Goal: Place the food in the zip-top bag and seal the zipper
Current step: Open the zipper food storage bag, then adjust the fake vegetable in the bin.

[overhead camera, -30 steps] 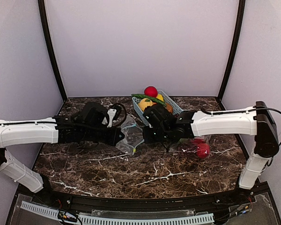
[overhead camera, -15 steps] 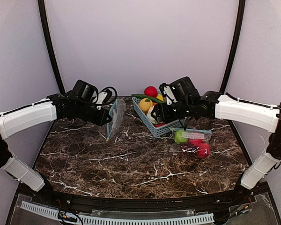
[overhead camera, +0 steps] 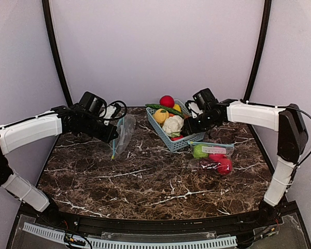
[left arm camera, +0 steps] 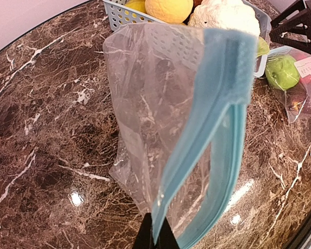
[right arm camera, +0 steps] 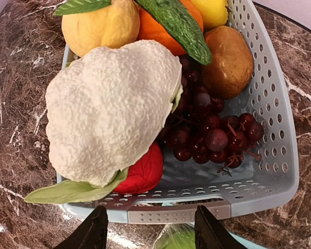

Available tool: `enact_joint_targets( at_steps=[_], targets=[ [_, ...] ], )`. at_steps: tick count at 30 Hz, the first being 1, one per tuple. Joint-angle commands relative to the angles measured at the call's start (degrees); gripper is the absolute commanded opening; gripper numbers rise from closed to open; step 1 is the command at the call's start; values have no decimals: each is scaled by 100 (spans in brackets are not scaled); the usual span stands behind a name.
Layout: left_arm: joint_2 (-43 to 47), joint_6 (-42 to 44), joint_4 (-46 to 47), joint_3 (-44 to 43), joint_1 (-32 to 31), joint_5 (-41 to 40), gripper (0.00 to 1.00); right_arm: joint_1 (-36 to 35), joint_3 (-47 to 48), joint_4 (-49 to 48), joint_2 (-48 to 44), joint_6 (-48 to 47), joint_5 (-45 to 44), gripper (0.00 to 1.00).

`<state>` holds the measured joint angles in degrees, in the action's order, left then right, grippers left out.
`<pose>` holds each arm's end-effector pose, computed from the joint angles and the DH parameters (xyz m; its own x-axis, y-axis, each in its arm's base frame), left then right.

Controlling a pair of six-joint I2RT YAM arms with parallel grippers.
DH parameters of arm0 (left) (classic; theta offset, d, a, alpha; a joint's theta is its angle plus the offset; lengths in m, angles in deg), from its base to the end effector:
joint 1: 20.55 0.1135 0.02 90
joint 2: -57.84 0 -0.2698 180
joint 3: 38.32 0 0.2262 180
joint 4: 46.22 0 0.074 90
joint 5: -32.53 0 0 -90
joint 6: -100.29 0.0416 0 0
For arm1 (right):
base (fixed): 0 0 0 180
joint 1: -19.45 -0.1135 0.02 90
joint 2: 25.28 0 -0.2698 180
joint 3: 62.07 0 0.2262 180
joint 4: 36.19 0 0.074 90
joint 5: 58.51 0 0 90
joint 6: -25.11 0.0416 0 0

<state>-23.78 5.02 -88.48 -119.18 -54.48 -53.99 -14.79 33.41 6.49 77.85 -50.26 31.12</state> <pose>0.2403 -0.1647 0.2986 -0.6182 0.3054 -0.7242 0.5395 0.8350 -0.1084 0.3137 0.2132 0.2572 -0.7569 -0.2097 -0.6189 -0.3804 0.9115 0.1564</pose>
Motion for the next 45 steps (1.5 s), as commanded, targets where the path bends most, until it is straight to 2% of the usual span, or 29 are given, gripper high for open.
enact_joint_targets(
  at_steps=[1, 4, 8, 13, 22, 26, 30, 35, 41, 45],
  targets=[
    [168, 68, -153, 71, 28, 9, 1, 108, 370, -169, 253, -215, 545, 55],
    [138, 64, -166, 70, 28, 49, 1, 224, 358, -428, 264, 140, 959, 65],
    [143, 58, -170, 70, 27, 56, 1, 298, 229, -818, 157, 664, 1086, 77],
    [134, 62, -165, 73, 31, 123, 1, 331, 145, -1259, 272, 1195, 1152, 88],
    [113, 45, -165, 87, 27, 170, 1, 331, 508, -1564, 902, 1525, 1304, 93],
    [82, 34, -153, 87, 26, 213, 1, 330, 624, -1615, 1167, 1717, 1355, 88],
    [31, 29, -158, 87, 27, 236, 1, 330, 561, -2068, 1205, 1993, 1698, 66],
    [7, 57, -189, 70, 27, 194, 1, 352, 259, -2299, 811, 2237, 1206, 43],
    [21, 64, -200, 70, 27, 127, 1, 487, -245, -2361, -49, 2047, 826, 41],
    [12, 56, -191, 70, 23, 158, 1, 782, -534, -2351, -360, 1975, 875, 41]
  ],
)
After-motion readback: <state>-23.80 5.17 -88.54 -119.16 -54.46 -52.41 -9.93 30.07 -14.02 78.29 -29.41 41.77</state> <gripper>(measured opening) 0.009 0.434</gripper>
